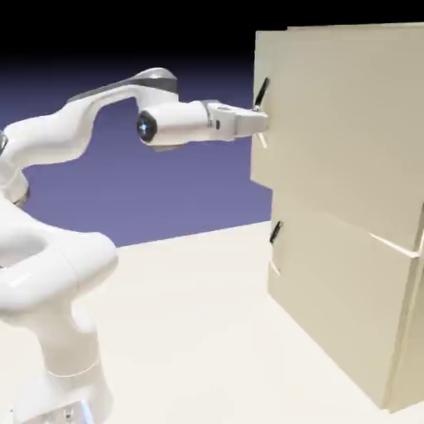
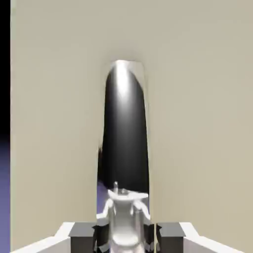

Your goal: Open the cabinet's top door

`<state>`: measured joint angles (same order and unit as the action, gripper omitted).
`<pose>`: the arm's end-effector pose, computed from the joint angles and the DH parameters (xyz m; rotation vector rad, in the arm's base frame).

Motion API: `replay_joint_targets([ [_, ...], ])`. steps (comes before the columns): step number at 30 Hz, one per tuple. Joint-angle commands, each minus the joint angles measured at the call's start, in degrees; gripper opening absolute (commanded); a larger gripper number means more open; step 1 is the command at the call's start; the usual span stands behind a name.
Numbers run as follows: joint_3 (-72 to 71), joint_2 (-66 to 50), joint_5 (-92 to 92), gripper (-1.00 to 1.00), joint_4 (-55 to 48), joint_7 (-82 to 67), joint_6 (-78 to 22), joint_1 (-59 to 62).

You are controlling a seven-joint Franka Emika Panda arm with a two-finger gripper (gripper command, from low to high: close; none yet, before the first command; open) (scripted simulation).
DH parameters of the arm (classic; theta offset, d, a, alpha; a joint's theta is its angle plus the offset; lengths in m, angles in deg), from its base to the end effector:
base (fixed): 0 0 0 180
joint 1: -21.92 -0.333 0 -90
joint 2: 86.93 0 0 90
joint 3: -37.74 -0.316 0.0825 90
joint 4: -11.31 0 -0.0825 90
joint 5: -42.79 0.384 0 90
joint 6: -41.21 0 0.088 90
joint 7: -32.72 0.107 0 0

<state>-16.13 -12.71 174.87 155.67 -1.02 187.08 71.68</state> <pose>0.3592 0.1253 0.5761 -1.7669 0.5214 -1.6182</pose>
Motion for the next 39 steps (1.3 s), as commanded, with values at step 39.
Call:
replay_joint_targets([
  [39,80.7,-3.7,-67.3,-1.00,14.8,-12.0,-57.8,-21.2],
])
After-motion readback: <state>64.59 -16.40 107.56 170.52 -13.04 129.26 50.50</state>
